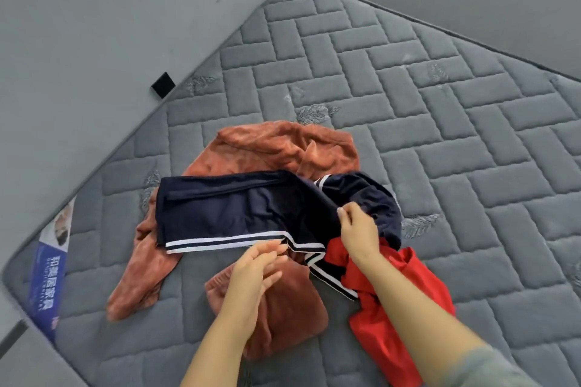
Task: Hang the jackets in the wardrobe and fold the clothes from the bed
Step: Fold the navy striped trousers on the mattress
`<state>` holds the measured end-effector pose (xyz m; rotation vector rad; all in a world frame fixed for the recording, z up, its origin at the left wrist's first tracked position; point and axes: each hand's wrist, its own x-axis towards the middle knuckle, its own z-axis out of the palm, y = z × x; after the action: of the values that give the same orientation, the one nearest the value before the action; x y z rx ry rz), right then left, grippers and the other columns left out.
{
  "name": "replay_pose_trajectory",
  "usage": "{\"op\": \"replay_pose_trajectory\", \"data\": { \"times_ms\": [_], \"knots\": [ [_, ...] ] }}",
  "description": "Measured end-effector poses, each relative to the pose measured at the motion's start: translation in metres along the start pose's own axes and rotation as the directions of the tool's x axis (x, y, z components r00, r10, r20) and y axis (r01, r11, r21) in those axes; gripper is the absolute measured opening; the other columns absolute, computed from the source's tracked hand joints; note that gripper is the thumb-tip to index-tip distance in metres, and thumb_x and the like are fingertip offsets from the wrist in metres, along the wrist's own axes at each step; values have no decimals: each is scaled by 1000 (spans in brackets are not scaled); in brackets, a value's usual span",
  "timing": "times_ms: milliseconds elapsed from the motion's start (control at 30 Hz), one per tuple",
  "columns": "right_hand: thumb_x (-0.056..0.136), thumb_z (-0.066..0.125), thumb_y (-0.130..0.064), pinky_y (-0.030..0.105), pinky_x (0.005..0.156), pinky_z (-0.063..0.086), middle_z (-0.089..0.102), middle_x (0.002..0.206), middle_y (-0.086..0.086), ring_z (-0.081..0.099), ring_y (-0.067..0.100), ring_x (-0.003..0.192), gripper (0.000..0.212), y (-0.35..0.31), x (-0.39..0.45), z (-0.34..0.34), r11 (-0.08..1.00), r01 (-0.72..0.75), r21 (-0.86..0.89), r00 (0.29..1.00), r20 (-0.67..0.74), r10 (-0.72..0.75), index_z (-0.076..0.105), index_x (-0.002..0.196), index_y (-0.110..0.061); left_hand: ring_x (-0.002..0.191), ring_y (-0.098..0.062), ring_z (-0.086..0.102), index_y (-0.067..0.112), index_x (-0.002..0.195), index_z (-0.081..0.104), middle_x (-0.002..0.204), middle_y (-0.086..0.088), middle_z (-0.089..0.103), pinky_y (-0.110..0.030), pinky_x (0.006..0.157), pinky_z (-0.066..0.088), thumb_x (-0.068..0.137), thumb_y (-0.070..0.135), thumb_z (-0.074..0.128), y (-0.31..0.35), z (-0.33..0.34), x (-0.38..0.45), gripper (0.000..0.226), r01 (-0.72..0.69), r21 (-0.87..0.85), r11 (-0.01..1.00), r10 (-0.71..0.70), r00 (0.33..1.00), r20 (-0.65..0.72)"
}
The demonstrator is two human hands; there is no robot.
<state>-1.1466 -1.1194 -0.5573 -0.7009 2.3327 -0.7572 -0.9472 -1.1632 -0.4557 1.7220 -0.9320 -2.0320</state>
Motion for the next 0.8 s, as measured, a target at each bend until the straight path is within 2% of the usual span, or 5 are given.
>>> {"op": "replay_pose_trajectory", "data": {
  "times_ms": [233, 467, 567, 633, 800],
  "knots": [
    [96, 56, -34, 36, 73, 46, 71, 83, 1, 66, 22, 82, 21, 16, -142, 24, 967, 253, 1, 809, 548, -212, 60, 86, -17, 95, -13, 69, 14, 102, 66, 100, 0, 75, -29, 83, 51, 97, 2, 47, -8, -12, 10, 23, -19, 7, 1000, 19, 1000, 13],
    [85, 72, -16, 38, 100, 41, 63, 117, 12, 56, 30, 113, 35, 48, -42, -2, 994, 57, 92, 983, -181, -39, 61, 116, -3, 103, -10, 65, 17, 102, 68, 110, 4, 71, -27, 83, 50, 94, 4, 56, -42, -7, 41, 20, -25, 202, 979, 16, 999, 48],
    [80, 79, -21, 42, 110, 37, 46, 141, 19, 47, 31, 130, 81, 59, 14, 1, 887, -276, 371, 949, -44, 314, 32, 142, 2, 105, -9, 62, 21, 102, 67, 115, 6, 68, -31, 91, 50, 95, 4, 55, -58, 3, 54, 22, 3, 218, 976, -9, 1000, 27],
    [81, 76, -12, 41, 106, 42, 53, 136, 17, 53, 29, 123, 71, 60, 32, 17, 803, -396, 446, 912, 87, 402, 37, 139, 2, 109, -11, 60, 23, 103, 66, 118, 5, 66, -31, 93, 49, 96, 5, 54, -63, 8, 58, 23, 26, 206, 978, -30, 999, 17],
    [85, 55, 6, 32, 95, 48, 70, 104, 0, 61, 14, 102, 36, 29, -16, 27, 939, -49, 342, 957, 285, -53, 67, 116, -9, 115, -16, 58, 26, 118, 58, 127, -1, 60, -33, 92, 48, 97, 13, 55, -53, -5, 46, 24, 1, 46, 999, 0, 1000, -17]
  ]
}}
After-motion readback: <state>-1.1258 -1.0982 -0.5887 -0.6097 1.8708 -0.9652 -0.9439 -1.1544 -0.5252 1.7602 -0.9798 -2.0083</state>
